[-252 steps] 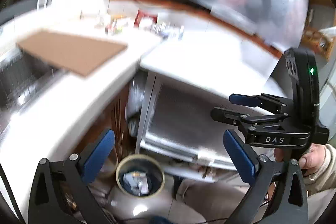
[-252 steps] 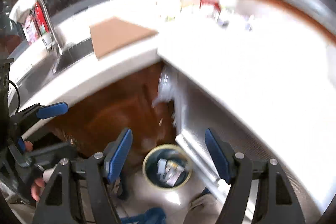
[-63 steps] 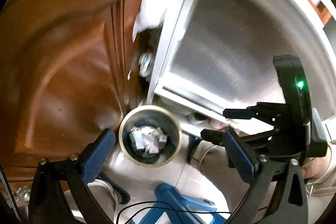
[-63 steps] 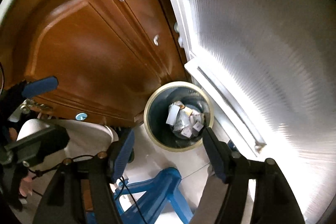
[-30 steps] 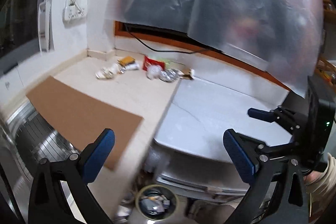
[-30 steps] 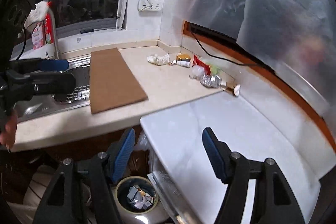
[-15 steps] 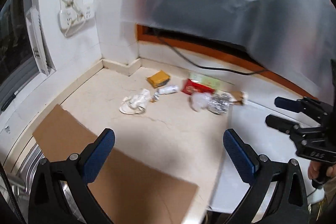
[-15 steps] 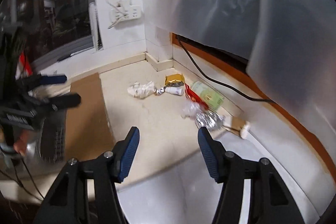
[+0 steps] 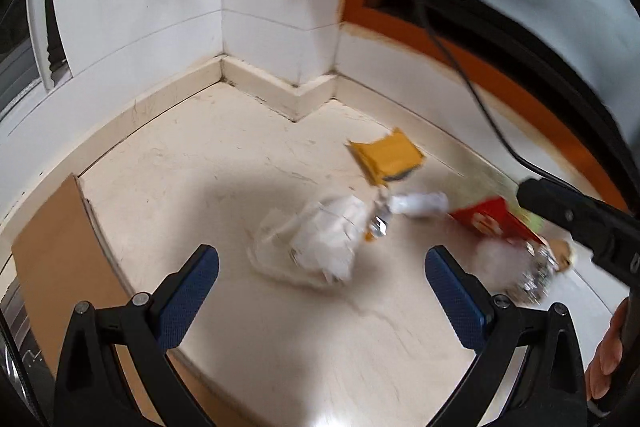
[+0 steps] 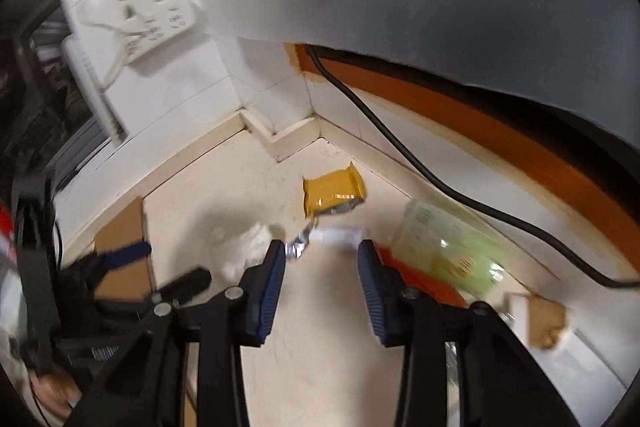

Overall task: Collect trash
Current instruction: 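Approach the white crumpled tissue with the left tool while the right tool approaches the yellow packet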

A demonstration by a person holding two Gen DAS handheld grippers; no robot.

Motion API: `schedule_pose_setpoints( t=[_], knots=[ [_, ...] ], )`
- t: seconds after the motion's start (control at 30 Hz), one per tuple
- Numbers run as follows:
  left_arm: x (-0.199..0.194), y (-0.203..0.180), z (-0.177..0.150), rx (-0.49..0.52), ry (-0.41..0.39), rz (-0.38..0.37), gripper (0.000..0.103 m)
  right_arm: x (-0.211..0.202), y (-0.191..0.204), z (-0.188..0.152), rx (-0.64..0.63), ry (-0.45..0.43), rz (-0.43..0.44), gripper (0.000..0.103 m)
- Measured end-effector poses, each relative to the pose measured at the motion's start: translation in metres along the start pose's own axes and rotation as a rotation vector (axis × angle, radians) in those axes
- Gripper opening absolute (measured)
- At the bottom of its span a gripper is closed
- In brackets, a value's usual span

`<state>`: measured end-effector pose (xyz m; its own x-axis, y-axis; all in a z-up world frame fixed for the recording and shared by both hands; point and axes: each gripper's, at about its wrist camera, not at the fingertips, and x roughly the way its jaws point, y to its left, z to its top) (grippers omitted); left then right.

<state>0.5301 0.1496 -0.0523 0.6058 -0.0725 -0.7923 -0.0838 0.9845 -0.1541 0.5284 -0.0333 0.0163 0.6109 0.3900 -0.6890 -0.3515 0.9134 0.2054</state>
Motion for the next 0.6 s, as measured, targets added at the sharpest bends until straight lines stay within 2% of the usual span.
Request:
schedule_pose_setpoints(
  t=[0.17,0.23,0.3,0.47,0.5,0.57,0.6],
  knots=[
    [0.035,0.008,0.007,-0.051,0.03,0.037,0.102,0.051,0.002,0.023,0.0,0.034,-0.041,0.038],
    [0.047,0.011,0.006,-0.072,0.05,0.034,0.102,0.068,0.003,0.028,-0.01,0.038,-0.056,0.043],
    [0.061,0.016,0.004,-0.093,0.084,0.043,0.102,0.082,0.001,0.031,-0.003,0.044,-0.063,0.055],
    [0.076,0.022,-0.001,-0.089,0.107,0.034,0.102,0.114,-0.004,0.036,-0.007,0.082,-0.105,0.057],
    [0.076,0.023,-0.001,-0.088,0.101,0.034,0.099,0.119,-0.004,0.037,-0.01,0.089,-0.112,0.06],
    [0.073,0.024,-0.001,-0.084,0.082,0.018,0.086,0.125,-0.003,0.038,-0.016,0.089,-0.129,0.063],
    [0.07,0.025,0.0,-0.087,0.07,0.008,0.073,0.13,-0.002,0.04,-0.021,0.09,-0.143,0.063]
  ],
)
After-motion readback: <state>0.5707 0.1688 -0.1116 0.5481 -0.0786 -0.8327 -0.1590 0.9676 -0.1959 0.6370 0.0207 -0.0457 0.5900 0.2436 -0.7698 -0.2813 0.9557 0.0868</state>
